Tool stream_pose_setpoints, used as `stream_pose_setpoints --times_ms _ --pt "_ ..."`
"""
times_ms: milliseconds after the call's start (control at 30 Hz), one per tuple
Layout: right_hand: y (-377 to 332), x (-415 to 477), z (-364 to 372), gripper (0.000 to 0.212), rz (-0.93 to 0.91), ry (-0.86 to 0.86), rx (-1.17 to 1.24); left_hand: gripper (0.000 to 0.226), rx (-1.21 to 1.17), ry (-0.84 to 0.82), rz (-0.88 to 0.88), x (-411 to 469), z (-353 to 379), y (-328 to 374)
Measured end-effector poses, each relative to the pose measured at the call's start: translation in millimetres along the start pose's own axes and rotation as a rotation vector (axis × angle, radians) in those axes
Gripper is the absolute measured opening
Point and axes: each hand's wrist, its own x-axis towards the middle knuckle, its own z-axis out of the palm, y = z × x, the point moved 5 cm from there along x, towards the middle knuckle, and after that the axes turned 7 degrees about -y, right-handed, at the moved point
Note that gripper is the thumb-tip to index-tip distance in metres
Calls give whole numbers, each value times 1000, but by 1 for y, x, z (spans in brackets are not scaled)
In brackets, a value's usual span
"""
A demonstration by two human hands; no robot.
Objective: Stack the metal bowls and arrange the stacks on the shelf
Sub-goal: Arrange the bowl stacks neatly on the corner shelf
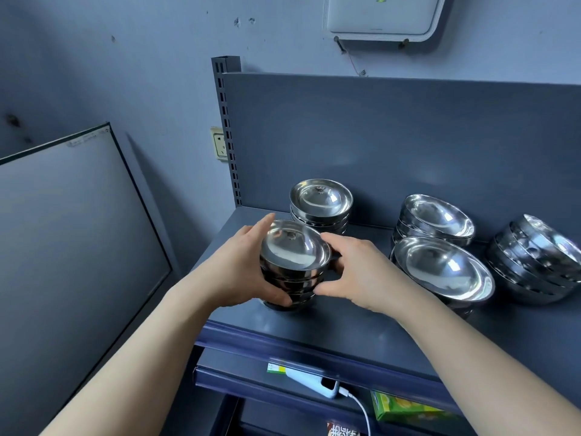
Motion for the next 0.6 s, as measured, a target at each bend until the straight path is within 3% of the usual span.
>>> stream_pose_setpoints --times_ms 267,433,600 --pt "-7 -4 -8 49 -1 68 -107 136 -181 48 13 0 10 -10" --pt "-7 -8 -11 61 1 61 53 140 -243 33 0 -1 7 -10" --pt "-6 -9 -11 53 -7 40 104 130 -193 37 16 -6 4 -1"
